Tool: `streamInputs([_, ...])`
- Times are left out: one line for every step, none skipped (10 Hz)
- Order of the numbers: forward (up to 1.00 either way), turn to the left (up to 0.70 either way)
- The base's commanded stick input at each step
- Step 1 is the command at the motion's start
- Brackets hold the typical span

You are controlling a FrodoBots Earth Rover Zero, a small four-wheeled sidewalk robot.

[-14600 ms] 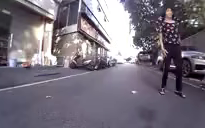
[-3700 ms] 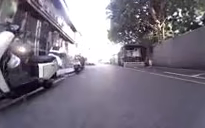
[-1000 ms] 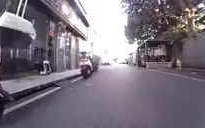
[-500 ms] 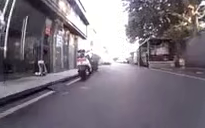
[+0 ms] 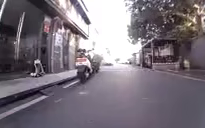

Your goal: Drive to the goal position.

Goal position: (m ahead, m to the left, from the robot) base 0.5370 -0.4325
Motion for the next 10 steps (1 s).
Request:
streamInputs([0.45,0.27])
streamInputs([0.45,0.27])
streamInputs([0.45,0.27])
streamInputs([0.45,0.27])
streamInputs([0.45,0.27])
streamInputs([0.45,0.27])
streamInputs([0.45,0.27])
streamInputs([0.45,0.27])
streamInputs([0.45,0.23])
streamInputs([0.45,0.07])
